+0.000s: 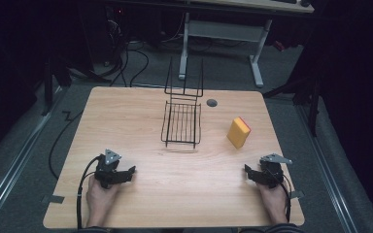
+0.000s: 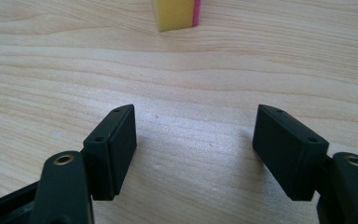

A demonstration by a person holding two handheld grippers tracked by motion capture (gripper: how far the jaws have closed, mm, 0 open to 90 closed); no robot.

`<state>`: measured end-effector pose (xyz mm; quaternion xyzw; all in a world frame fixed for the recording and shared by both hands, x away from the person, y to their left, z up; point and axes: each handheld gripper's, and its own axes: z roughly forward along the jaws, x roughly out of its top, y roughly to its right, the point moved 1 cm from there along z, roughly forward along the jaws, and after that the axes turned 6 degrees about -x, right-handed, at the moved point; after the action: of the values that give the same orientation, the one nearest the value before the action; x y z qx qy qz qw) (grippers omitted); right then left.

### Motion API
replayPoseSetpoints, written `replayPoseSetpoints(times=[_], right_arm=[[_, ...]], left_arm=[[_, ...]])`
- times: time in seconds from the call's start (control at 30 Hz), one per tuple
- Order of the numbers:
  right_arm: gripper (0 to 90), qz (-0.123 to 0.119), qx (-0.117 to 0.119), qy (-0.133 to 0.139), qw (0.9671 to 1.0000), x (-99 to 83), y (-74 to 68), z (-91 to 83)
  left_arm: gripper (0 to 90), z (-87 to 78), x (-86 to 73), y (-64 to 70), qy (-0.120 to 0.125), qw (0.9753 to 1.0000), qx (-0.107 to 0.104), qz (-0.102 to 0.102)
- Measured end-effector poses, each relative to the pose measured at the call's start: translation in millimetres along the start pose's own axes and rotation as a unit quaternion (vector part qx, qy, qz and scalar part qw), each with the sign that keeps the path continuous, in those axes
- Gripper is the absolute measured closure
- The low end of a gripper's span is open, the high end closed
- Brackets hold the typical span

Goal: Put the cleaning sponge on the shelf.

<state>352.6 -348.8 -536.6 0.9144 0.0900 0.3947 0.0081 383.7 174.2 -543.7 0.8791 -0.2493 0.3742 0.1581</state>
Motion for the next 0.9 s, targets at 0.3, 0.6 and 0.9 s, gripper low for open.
replayPoseSetpoints(times=[0.3, 0.6, 0.9], right_arm=[[31.9, 0.003, 0.009, -0.008, 0.9999, 0.8, 1.0, -2.3], [32.1, 0.012, 0.022, 0.007, 0.9997, 3.5, 0.1, -11.7], [31.1, 0.020, 0.044, 0.032, 0.9984, 9.1, -1.3, -25.7]], left_arm=[[20.9, -0.1, 0.1, -0.5, 0.000, 1.0000, 0.000, -0.002], [20.9, -0.1, 0.0, -0.5, 0.000, 1.0000, 0.000, -0.002], [20.9, -0.1, 0.0, -0.5, 0.001, 1.0000, 0.000, -0.002]])
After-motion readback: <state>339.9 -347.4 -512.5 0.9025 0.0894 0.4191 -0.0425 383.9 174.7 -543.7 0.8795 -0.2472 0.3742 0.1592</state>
